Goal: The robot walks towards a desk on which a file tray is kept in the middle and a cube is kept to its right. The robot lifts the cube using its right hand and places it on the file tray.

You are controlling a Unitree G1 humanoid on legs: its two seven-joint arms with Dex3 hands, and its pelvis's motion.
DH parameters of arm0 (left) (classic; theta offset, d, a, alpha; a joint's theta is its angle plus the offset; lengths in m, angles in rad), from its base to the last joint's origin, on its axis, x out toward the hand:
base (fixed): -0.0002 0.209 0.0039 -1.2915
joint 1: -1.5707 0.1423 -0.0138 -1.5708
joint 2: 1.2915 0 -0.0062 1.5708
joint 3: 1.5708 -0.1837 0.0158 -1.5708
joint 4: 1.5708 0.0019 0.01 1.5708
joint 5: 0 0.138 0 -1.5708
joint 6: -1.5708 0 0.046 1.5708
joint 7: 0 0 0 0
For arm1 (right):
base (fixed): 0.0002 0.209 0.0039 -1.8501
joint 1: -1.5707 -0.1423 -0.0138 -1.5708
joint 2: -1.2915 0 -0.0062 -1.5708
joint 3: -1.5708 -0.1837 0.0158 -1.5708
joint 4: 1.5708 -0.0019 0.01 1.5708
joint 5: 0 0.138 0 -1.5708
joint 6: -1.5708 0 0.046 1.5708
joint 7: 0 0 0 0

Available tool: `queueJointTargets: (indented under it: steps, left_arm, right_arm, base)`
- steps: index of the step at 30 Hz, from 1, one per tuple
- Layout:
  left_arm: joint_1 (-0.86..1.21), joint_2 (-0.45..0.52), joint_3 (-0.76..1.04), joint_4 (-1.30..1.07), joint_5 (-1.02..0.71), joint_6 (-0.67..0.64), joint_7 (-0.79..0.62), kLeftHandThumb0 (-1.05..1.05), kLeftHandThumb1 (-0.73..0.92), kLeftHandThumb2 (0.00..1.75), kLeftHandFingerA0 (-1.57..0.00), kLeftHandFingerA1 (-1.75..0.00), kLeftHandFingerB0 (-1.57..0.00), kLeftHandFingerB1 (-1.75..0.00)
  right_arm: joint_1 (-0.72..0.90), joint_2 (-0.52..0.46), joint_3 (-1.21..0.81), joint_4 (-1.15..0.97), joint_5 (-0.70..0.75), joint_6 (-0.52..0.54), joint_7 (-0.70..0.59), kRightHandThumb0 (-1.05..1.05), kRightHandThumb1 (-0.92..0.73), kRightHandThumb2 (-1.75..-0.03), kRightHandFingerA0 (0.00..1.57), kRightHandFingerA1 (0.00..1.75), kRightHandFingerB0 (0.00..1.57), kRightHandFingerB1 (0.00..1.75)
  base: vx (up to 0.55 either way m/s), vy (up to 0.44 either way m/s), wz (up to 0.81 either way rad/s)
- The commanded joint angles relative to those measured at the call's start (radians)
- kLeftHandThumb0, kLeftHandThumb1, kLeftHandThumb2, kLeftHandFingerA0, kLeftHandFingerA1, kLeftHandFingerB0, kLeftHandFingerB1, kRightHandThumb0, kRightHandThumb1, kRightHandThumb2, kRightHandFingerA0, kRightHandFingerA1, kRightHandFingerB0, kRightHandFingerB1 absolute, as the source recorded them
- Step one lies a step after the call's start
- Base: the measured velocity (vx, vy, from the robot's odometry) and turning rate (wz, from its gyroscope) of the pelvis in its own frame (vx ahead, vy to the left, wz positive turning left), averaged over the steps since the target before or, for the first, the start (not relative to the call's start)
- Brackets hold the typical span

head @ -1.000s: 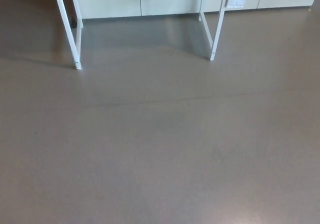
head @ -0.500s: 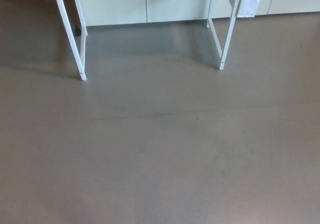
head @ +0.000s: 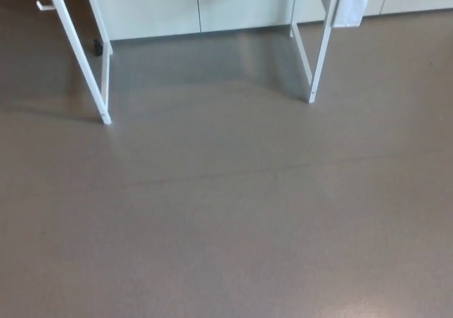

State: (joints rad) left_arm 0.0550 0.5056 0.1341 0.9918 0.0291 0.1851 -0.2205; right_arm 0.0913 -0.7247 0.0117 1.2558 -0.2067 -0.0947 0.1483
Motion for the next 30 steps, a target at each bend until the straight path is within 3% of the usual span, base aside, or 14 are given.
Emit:
queueJointTargets:
  steps: [1,2,4,5,6,9,13,15,16,18,24,25,26,30]
  left_arm:
    - [-0.018,0.019,-0.001,0.036,0.007,0.044,0.016,-0.97,0.53,1.13,-0.18,-0.73,-0.13,-0.66]
    - [-0.029,0.018,0.011,0.061,-0.006,0.036,0.012,-0.97,0.54,1.14,-0.21,-0.75,-0.13,-0.66]
    - [-0.027,0.023,0.005,0.053,0.001,0.034,0.009,-0.60,0.52,1.21,-0.18,-0.71,-0.02,-0.60]
    - [-0.022,0.023,0.000,0.040,0.006,0.036,0.014,-0.60,0.53,1.22,-0.16,-0.70,0.00,-0.59]
    - [-0.022,0.023,-0.001,0.038,0.006,0.037,0.015,-0.60,0.53,1.22,-0.16,-0.70,0.00,-0.59]
    - [-0.021,0.024,-0.006,0.040,0.009,0.032,0.015,-0.59,0.52,1.21,-0.12,-0.68,0.00,-0.59]
    - [-0.022,0.028,-0.013,0.044,0.012,0.021,0.000,-0.91,0.72,0.91,-0.23,-0.85,-0.12,-0.70]
    - [-0.020,0.032,-0.017,0.035,0.013,0.029,0.002,-0.99,0.57,1.17,-0.24,-0.77,-0.14,-0.67]
    - [-0.020,0.030,-0.009,0.024,0.003,0.051,0.004,-0.99,0.56,1.16,-0.23,-0.77,-0.14,-0.67]
    - [-0.012,0.032,-0.011,0.019,0.004,0.037,-0.005,-0.94,0.56,1.16,-0.24,-0.77,-0.12,-0.65]
    - [-0.012,0.035,-0.020,0.021,0.013,0.038,-0.003,-1.01,0.59,1.19,-0.23,-0.77,-0.15,-0.67]
    - [-0.015,0.034,-0.018,0.027,0.010,0.034,-0.003,-0.99,0.58,1.18,-0.25,-0.77,-0.15,-0.67]
    - [-0.016,0.034,-0.018,0.030,0.011,0.034,0.001,-0.99,0.58,1.18,-0.25,-0.78,-0.13,-0.67]
    - [-0.026,0.033,-0.022,0.043,0.014,0.042,0.010,-0.99,0.57,1.17,-0.35,-0.83,-0.15,-0.67]
  right_arm:
    - [0.016,-0.002,0.015,-0.008,-0.021,-0.029,-0.048,-0.87,-0.62,-1.01,0.11,0.55,0.03,0.25]
    - [0.018,-0.002,0.010,-0.013,-0.013,-0.030,-0.041,-0.87,-0.79,-0.64,0.08,0.45,0.00,0.26]
    - [0.017,-0.004,0.017,-0.023,-0.015,-0.018,-0.030,-0.88,-0.61,-1.03,0.09,0.59,0.00,0.24]
    - [0.018,-0.006,0.017,-0.027,-0.012,-0.017,-0.027,-0.90,-0.81,-0.62,0.13,0.63,0.00,0.26]
    - [0.019,-0.008,0.025,-0.030,-0.021,-0.016,-0.030,-0.90,-0.81,-0.62,0.13,0.63,0.00,0.26]
    - [0.018,-0.004,-0.002,-0.029,0.014,-0.006,-0.001,-0.86,-0.59,-1.01,0.08,0.50,0.00,0.28]
    - [0.014,0.005,-0.028,-0.007,0.031,-0.027,0.004,-0.89,-0.60,-1.02,0.09,0.38,0.00,0.26]
    - [0.022,0.006,-0.011,-0.014,0.006,-0.034,-0.014,-0.88,-0.79,-0.64,0.05,0.45,0.00,0.27]
    - [0.025,0.009,-0.021,-0.008,0.018,-0.035,0.000,-0.86,-0.61,-1.01,0.08,0.49,0.00,0.23]
    - [0.022,-0.001,-0.004,0.001,0.004,-0.038,0.036,-0.93,-0.66,-1.04,0.09,0.45,0.00,0.15]
    - [0.026,-0.007,-0.005,-0.003,-0.012,-0.038,0.036,-0.89,-0.82,-0.65,0.08,0.37,0.00,0.15]
    - [0.033,-0.011,0.013,-0.010,-0.028,-0.046,0.017,-0.92,-0.67,-1.07,0.09,0.41,0.00,0.17]
    - [0.038,-0.007,0.004,-0.014,-0.013,-0.050,0.002,-0.89,-0.82,-0.65,0.08,0.42,0.00,0.21]
    - [0.023,0.002,0.015,-0.003,-0.018,-0.022,-0.017,-0.89,-0.83,-0.66,0.11,0.48,0.00,0.26]
  base:
    - [0.32,0.227,-0.23]
    - [0.31,0.217,0.01]
    - [0.17,0.149,0.03]
    - [0.13,0.097,0.06]
    - [0.13,0.065,0.10]
    - [0.11,0.014,0.05]
    - [0.07,-0.084,0.07]
    - [0.11,-0.151,0.04]
    - [0.13,-0.133,0.14]
    - [0.11,-0.119,-0.10]
    - [0.10,-0.003,-0.07]
    - [0.07,0.120,-0.09]
    - [0.08,0.156,-0.07]
    - [0.12,0.217,-0.07]
